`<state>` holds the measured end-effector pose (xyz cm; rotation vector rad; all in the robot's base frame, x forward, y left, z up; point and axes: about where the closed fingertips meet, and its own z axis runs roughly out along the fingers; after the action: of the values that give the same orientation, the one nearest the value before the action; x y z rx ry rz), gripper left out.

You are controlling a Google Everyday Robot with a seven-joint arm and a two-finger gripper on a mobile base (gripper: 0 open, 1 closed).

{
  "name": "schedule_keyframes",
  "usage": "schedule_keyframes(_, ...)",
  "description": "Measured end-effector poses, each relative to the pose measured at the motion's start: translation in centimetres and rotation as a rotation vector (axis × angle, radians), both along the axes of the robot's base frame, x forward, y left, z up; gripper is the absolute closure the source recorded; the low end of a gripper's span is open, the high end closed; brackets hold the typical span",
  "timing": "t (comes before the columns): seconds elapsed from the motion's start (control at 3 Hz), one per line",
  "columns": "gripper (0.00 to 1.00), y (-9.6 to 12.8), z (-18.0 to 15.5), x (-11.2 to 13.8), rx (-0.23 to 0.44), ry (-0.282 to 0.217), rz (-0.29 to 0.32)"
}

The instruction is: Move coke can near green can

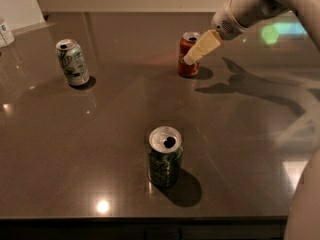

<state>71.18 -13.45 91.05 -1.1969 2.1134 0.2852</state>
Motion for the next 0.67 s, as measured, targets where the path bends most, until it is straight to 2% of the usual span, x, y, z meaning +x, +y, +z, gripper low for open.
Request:
schedule_keyframes(0.33, 0.00, 0.84, -0.58, 0.78, 0.013, 0.015, 0.000)
schedule_keyframes(0.67, 0.16, 1.40, -0.84, 1.10, 0.021, 0.042, -0.010)
